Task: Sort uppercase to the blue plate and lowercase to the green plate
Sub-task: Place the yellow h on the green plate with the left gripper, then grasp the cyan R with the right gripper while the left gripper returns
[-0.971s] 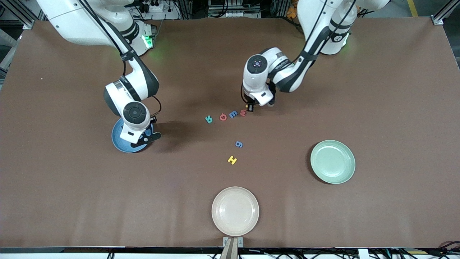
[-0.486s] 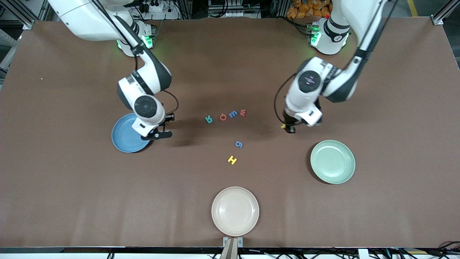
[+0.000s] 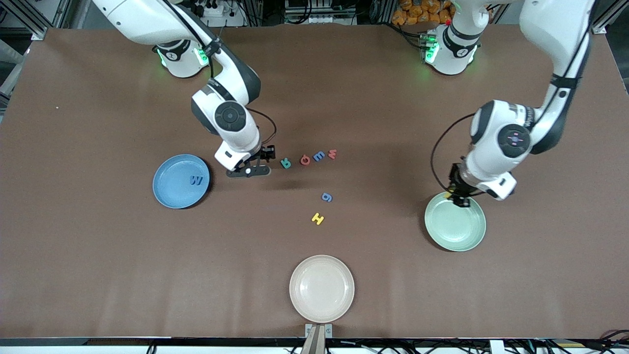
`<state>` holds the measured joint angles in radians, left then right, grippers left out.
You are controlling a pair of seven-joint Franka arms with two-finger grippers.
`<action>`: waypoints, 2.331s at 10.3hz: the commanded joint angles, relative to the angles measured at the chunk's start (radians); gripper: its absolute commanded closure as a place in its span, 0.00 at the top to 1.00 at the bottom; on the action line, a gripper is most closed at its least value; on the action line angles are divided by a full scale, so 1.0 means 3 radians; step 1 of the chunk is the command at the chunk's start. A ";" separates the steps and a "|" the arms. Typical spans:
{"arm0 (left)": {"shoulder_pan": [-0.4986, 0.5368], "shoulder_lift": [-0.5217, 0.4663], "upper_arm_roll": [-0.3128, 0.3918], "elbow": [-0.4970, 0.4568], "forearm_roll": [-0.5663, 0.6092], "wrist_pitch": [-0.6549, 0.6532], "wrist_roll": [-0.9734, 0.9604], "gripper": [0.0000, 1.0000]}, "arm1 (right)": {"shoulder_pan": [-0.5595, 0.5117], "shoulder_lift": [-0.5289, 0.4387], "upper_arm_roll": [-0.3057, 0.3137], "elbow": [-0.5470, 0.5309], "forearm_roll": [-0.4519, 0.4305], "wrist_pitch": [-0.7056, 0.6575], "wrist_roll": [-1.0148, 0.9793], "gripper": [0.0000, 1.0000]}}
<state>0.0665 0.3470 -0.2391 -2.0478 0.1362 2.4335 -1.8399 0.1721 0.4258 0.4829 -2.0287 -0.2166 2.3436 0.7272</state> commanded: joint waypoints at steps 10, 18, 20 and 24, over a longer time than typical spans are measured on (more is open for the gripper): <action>-0.0135 0.0551 -0.0057 0.0532 0.0369 -0.0033 0.0053 1.00 | 0.0239 0.0595 -0.0065 -0.0033 -0.0473 0.0921 0.0404 0.60; -0.0268 0.0403 -0.0848 0.0092 0.0323 -0.0217 -0.0258 1.00 | 0.0234 0.0631 -0.0086 -0.0028 -0.0546 0.0906 0.0378 0.26; -0.0395 0.0403 -0.1023 0.0061 0.0364 -0.0217 -0.0345 1.00 | 0.0224 0.0616 -0.0122 -0.0023 -0.0546 0.0870 0.0287 0.25; -0.0992 0.0545 -0.1008 0.0132 0.0364 -0.0293 -0.0534 1.00 | 0.0122 0.0483 -0.0183 0.0048 -0.0526 0.0519 -0.0071 0.24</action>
<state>-0.1826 0.5020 -0.5490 -2.0107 0.2160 2.3675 -1.9506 0.2301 0.5923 0.4356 -2.0239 -0.3612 2.5603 0.7522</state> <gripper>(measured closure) 0.000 0.714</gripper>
